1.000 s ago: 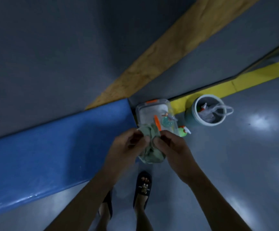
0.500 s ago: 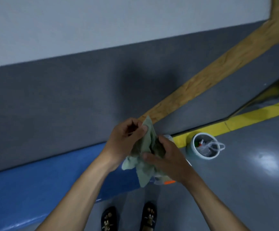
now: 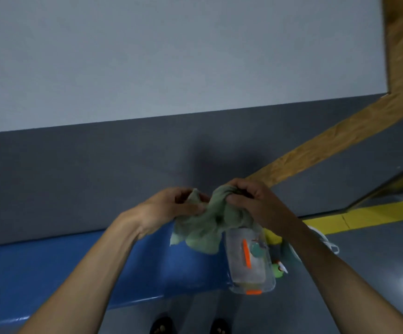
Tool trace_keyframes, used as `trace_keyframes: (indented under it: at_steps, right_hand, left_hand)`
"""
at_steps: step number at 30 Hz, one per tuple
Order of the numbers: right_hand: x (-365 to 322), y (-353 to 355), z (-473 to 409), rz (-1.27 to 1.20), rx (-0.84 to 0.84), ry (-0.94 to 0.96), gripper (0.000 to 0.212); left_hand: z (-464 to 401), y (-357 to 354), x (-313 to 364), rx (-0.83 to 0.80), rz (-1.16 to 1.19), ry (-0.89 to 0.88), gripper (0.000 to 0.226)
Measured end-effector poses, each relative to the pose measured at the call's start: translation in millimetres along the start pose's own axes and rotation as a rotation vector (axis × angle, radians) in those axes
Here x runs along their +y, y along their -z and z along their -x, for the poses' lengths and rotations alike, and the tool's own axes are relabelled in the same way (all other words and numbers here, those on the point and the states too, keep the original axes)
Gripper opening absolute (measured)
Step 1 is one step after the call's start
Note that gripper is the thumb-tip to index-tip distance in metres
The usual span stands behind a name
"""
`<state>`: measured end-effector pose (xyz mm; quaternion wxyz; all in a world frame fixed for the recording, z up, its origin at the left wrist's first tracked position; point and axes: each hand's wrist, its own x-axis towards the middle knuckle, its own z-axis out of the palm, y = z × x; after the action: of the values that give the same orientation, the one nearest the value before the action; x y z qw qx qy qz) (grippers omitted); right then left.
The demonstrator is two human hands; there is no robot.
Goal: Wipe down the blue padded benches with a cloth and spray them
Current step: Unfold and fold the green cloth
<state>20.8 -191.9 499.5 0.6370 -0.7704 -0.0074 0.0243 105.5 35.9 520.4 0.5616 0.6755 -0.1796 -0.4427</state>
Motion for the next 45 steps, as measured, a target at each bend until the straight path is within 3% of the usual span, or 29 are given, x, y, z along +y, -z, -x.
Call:
trace_keyframes:
  at_steps: [2, 5, 7, 9, 12, 15, 19, 21, 23, 26, 31, 35, 37, 39, 42, 45]
  right_hand:
    - [-10, 3, -1, 0.025, -0.019, 0.016, 0.015]
    - [-9, 11, 5, 0.052, -0.036, -0.010, 0.017]
    - [-1, 15, 10, 0.156, -0.076, -0.024, 0.021]
    - [9, 15, 13, 0.290, -0.136, -0.049, 0.029]
    - [22, 15, 16, 0.366, -0.126, -0.055, 0.012]
    - [33, 14, 16, 0.422, -0.065, -0.063, 0.017]
    - [26, 12, 7, 0.260, 0.112, -0.075, 0.014]
    - [18, 13, 3, 0.189, 0.128, -0.028, 0.011]
    - [13, 13, -1, 0.227, 0.120, 0.017, 0.012]
    - [13, 14, -4, 0.320, 0.162, 0.060, 0.013]
    - [14, 24, 0, 0.531, 0.100, 0.132, 0.012]
    - [12, 28, 11, 0.594, 0.001, 0.136, 0.016]
    - [14, 29, 15, 0.571, -0.019, 0.166, 0.019]
    - [18, 33, 18, 0.573, -0.035, 0.181, 0.006]
    - [28, 39, 21, 0.581, -0.042, 0.165, 0.038]
    - [34, 41, 21, 0.556, -0.007, 0.134, 0.043]
  left_hand:
    - [1, -3, 4, 0.127, 0.049, -0.050, 0.011]
    - [-1, -1, 12, 0.466, 0.113, -0.292, 0.015]
    - [0, -2, 20, 0.533, 0.077, -0.439, 0.011]
    - [2, -8, 26, 0.511, -0.014, -0.501, 0.010]
    - [7, -15, 29, 0.484, -0.052, -0.517, 0.010]
    - [14, -15, 29, 0.408, -0.114, -0.456, 0.015]
    - [25, 6, 22, 0.229, -0.451, -0.257, 0.035]
    - [29, 19, 17, 0.189, -0.694, -0.176, 0.034]
    - [34, 28, 14, 0.210, -0.866, -0.161, 0.022]
    - [37, 31, 9, 0.315, -0.926, -0.198, 0.016]
    - [38, 37, -5, 0.460, -0.740, -0.394, 0.028]
    - [43, 34, 0, 0.368, -0.421, -0.398, 0.029]
    - [42, 34, 0, 0.356, -0.379, -0.407, 0.029]
    - [41, 33, 0, 0.395, -0.345, -0.433, 0.028]
    - [42, 33, -5, 0.510, -0.340, -0.465, 0.022]
    - [42, 34, -8, 0.622, -0.323, -0.501, 0.019]
